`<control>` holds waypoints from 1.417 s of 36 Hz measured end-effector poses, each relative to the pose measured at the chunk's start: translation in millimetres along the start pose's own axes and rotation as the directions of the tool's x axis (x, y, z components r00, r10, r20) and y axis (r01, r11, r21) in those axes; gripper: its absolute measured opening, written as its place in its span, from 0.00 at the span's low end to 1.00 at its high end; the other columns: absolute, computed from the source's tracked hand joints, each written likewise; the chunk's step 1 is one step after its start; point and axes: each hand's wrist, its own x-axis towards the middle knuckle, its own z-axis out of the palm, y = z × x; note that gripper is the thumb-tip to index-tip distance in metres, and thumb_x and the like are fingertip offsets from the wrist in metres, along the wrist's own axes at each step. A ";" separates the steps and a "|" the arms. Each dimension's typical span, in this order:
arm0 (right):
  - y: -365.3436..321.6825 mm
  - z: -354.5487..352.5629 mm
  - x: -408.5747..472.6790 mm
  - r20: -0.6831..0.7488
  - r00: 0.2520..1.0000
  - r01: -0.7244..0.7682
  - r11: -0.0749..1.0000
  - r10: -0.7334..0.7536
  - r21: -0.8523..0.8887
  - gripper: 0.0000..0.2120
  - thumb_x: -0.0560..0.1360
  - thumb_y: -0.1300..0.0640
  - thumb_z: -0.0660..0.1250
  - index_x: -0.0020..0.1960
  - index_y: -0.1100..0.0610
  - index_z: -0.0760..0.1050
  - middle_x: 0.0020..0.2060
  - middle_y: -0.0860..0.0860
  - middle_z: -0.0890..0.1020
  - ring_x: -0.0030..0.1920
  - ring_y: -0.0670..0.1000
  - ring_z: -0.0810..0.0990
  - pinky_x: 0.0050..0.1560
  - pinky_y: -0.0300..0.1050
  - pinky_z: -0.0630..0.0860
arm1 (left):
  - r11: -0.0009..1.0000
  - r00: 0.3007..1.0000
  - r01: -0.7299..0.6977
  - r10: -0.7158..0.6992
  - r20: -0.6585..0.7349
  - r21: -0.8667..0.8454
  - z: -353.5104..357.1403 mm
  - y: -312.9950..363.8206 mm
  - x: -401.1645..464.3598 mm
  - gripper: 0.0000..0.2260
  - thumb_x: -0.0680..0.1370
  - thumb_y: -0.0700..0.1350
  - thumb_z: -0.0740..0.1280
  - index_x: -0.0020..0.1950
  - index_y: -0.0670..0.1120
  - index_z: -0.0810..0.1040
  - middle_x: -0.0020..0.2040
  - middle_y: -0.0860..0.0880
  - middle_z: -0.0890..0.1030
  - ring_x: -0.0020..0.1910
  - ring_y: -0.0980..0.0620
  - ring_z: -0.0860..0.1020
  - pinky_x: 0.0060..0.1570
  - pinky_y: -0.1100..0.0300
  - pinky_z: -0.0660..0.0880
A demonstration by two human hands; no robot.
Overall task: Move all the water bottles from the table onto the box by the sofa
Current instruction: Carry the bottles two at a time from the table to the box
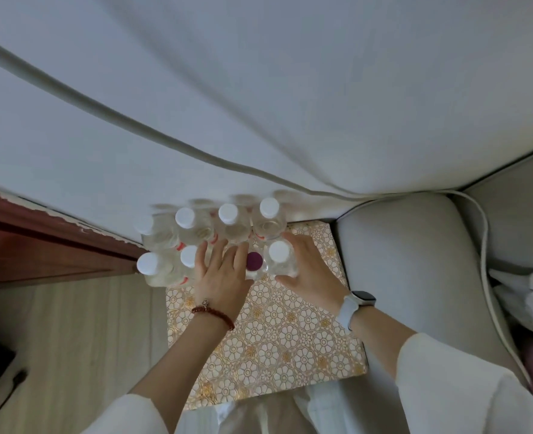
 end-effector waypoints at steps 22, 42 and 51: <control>-27.4 9.9 15.4 -0.130 0.991 -0.017 0.993 0.033 0.115 0.23 0.69 0.54 0.72 0.60 0.51 0.67 0.60 0.54 0.65 0.53 0.49 0.72 0.48 0.30 0.69 | 0.997 0.995 0.009 -0.002 -0.097 0.075 -10.3 -17.6 9.2 0.12 0.65 0.47 0.75 0.44 0.45 0.79 0.36 0.51 0.83 0.44 0.49 0.81 0.56 0.49 0.73; -91.0 -23.5 -25.4 -0.325 0.932 0.164 0.986 -0.163 -0.026 0.15 0.74 0.56 0.65 0.59 0.58 0.70 0.54 0.52 0.75 0.55 0.50 0.71 0.57 0.42 0.68 | 0.957 0.974 0.226 -0.223 0.036 -0.184 -72.9 -16.9 -20.2 0.22 0.68 0.42 0.72 0.61 0.44 0.74 0.61 0.41 0.76 0.62 0.41 0.73 0.63 0.37 0.63; -233.1 48.6 -84.9 0.148 0.910 0.402 0.910 -0.387 -0.096 0.13 0.77 0.56 0.59 0.60 0.58 0.73 0.55 0.54 0.80 0.55 0.55 0.77 0.56 0.52 0.74 | 0.852 0.870 0.478 -0.493 -0.019 -0.215 -174.4 -97.9 -164.4 0.20 0.74 0.43 0.65 0.65 0.43 0.71 0.67 0.39 0.69 0.67 0.39 0.66 0.60 0.43 0.67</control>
